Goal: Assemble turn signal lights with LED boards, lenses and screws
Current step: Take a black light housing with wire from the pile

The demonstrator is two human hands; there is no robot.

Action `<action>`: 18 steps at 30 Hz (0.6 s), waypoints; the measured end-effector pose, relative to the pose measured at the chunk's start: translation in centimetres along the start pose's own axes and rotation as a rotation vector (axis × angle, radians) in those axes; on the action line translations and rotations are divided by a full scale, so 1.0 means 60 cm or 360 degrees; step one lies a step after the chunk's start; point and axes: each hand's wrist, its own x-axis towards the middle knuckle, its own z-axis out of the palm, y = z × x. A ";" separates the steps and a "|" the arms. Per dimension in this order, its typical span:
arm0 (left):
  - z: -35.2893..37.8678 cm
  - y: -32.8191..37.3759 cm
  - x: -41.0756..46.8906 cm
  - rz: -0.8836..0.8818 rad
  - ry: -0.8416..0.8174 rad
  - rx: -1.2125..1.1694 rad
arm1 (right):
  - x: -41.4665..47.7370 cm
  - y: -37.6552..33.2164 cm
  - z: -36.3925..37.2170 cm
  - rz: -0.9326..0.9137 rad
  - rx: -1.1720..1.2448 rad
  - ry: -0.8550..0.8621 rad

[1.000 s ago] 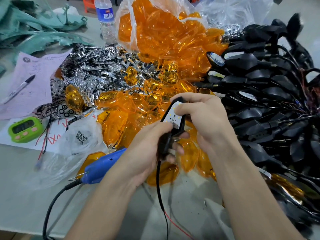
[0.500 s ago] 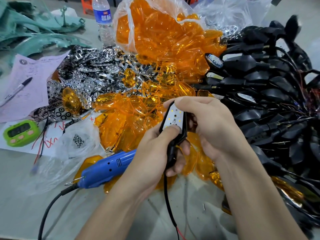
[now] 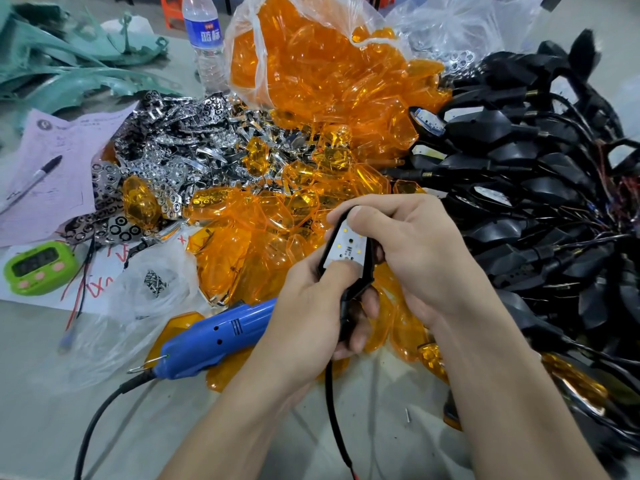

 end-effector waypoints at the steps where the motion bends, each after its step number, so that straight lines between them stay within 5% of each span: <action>1: 0.001 -0.001 0.001 0.0000 0.0033 0.0018 | 0.001 0.001 0.003 -0.0005 -0.0009 0.0016; 18: -0.036 0.000 0.015 0.0046 0.0584 -0.0049 | 0.030 0.012 0.074 -0.0105 -0.0441 -0.0052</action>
